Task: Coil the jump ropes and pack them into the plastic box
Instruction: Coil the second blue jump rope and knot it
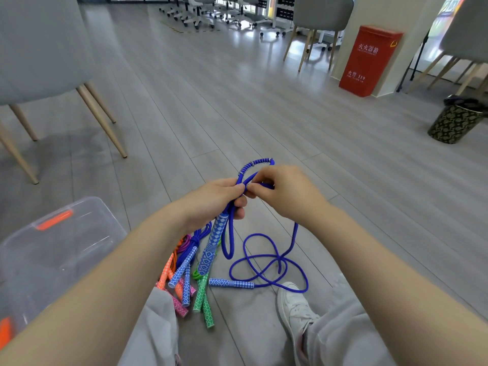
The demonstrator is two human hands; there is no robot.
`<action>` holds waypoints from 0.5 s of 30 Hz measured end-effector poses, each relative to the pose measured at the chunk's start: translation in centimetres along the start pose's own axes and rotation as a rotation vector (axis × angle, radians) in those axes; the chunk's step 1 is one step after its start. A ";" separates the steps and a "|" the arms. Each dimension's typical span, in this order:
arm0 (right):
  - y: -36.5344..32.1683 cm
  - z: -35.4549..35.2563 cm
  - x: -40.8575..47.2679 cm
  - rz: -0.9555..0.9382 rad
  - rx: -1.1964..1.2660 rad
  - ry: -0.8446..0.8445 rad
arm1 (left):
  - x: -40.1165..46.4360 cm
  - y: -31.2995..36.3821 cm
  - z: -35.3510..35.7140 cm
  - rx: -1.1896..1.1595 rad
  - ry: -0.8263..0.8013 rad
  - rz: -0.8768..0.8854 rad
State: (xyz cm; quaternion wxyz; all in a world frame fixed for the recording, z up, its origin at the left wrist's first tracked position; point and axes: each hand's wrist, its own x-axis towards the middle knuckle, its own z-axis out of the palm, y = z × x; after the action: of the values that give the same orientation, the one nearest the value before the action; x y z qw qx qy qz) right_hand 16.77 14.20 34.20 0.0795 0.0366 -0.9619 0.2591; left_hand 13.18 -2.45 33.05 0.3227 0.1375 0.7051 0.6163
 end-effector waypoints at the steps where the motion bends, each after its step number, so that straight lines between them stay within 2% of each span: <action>1: 0.1 0.0 0.0 0.003 -0.018 -0.009 | 0.0 -0.1 -0.1 0.042 -0.003 0.000; 5: 0.7 -0.9 0.1 0.059 0.066 -0.103 | 0.0 0.1 -0.7 0.137 0.031 0.017; 8: 1.8 -3.0 0.0 0.137 0.189 -0.189 | 0.1 0.6 -1.8 0.095 0.113 0.050; 15: 5.7 -6.6 -0.7 0.315 0.359 -0.220 | 0.4 0.9 -5.7 -0.151 0.481 0.056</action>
State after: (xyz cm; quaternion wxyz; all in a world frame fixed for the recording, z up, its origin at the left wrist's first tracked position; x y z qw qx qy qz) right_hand 17.73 22.47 36.91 -0.0746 -0.0722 -0.8972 0.4292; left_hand 9.19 -6.47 33.98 0.1375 -0.0180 0.7096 0.6909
